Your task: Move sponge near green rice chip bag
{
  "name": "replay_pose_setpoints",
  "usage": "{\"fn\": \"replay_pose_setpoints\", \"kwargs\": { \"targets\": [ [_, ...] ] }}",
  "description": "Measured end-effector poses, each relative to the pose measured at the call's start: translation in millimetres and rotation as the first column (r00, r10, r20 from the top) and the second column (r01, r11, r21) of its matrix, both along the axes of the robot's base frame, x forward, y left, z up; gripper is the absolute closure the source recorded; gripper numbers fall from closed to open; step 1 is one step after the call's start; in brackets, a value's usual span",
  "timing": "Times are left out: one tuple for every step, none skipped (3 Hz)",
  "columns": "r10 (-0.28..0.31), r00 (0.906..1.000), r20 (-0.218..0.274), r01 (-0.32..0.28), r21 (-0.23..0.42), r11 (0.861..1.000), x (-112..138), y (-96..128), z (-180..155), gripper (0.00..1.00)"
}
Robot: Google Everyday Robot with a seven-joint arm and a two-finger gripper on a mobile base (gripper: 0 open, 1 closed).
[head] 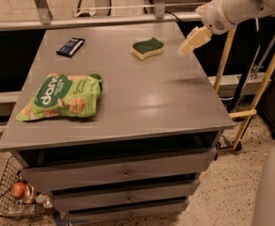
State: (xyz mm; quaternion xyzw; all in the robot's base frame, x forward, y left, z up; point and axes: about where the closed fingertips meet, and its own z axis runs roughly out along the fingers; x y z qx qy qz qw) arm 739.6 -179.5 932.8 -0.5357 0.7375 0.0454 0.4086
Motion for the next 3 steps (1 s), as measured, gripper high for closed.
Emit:
{"fn": "replay_pose_setpoints", "kwargs": {
  "targets": [
    [-0.009,0.9999,0.012,0.007,0.117,0.993,46,14,-7,0.0],
    [-0.01,0.9999,-0.014,0.012,0.194,0.981,71,35,-13,0.0],
    [-0.033,0.9962,-0.08,0.047,0.184,0.982,85,56,-26,0.0]
  ]
}}
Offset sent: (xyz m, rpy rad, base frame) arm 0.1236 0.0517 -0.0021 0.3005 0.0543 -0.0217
